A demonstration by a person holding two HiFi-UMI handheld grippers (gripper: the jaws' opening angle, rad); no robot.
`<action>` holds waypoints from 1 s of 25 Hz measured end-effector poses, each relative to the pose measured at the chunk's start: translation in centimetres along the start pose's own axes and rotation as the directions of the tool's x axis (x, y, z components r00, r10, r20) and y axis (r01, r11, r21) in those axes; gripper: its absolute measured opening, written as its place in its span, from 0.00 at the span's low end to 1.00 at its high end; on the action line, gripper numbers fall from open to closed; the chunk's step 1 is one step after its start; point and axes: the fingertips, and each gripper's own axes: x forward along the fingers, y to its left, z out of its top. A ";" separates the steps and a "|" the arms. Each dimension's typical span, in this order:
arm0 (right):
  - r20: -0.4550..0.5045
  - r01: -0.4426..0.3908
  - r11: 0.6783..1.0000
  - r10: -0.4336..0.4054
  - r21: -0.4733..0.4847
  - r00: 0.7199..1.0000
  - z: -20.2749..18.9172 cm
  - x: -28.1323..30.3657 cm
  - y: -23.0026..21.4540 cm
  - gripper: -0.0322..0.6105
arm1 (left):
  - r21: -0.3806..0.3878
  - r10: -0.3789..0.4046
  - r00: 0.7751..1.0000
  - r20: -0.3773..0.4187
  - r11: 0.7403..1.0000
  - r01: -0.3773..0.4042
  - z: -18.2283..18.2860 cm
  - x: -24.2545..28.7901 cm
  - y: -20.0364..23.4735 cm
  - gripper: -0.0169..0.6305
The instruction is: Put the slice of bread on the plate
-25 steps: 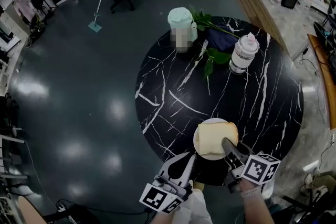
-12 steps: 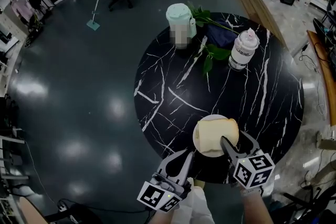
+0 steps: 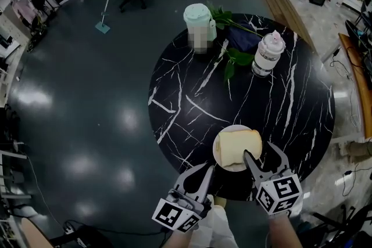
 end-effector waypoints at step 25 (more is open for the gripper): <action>0.050 -0.187 0.980 0.190 -0.064 0.980 2.0 -7.8 7.4 0.07 | 0.052 -0.053 0.998 -0.021 0.997 0.054 2.7 -0.8 -4.4 0.04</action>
